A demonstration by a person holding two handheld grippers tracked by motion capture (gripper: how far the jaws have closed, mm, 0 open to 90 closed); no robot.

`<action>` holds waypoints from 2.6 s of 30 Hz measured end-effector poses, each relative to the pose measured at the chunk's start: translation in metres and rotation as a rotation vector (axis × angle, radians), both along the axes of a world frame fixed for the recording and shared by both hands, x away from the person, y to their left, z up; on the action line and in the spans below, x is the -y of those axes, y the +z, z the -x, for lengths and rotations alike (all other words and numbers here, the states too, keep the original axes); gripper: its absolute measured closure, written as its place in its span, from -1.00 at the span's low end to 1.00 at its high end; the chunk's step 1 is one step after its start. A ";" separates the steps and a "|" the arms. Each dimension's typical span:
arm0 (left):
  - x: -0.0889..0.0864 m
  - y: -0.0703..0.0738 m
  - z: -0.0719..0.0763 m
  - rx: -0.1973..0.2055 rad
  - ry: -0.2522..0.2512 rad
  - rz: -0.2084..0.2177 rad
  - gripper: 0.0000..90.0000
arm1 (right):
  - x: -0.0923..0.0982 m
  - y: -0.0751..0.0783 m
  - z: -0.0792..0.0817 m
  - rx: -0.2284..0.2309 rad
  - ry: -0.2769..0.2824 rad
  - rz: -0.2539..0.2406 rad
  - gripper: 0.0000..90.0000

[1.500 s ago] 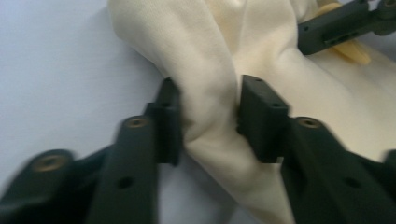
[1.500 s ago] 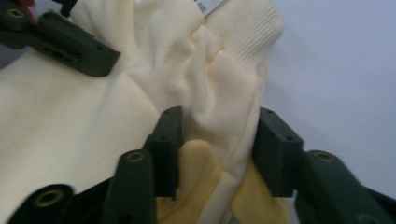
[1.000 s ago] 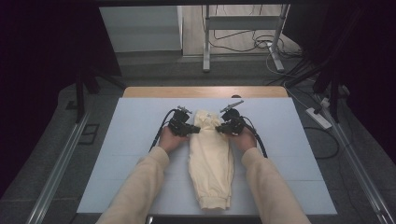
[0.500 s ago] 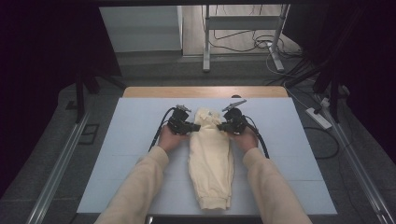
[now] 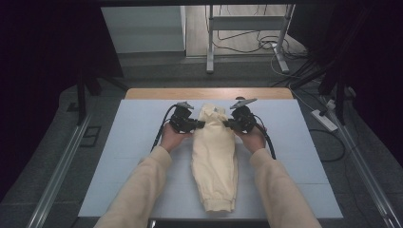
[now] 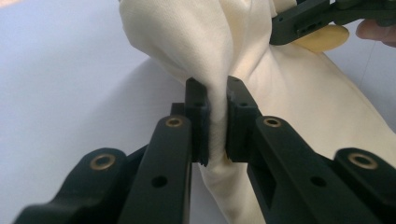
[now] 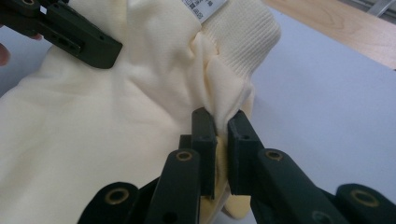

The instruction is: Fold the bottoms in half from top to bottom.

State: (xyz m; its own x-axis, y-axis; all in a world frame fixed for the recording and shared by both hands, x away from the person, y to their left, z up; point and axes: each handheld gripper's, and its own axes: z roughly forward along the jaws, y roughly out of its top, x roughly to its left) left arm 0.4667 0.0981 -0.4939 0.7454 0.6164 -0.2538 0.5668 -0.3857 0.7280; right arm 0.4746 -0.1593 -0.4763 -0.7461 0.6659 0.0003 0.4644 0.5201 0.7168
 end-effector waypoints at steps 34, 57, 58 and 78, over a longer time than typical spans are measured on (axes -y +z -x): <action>-0.001 -0.024 -0.008 -0.076 0.005 -0.033 0.81 | -0.009 -0.038 -0.021 -0.221 0.016 -0.009 0.67; -0.005 0.009 -0.002 0.023 0.020 0.016 0.81 | -0.003 0.005 -0.002 -0.006 0.021 -0.035 0.73; -0.005 0.011 -0.002 0.026 0.015 0.013 0.81 | -0.002 0.007 -0.002 -0.003 0.020 -0.036 0.73; -0.007 0.079 -0.005 0.160 0.020 0.036 0.82 | -0.002 0.066 0.003 0.154 -0.008 -0.059 0.72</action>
State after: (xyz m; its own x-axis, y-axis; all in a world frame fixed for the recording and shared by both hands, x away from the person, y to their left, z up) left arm 0.4713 0.1056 -0.4148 0.7656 0.6243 -0.1552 0.4498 -0.3471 0.8229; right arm 0.4719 -0.1576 -0.4101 -0.7348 0.6742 -0.0738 0.3511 0.4712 0.8091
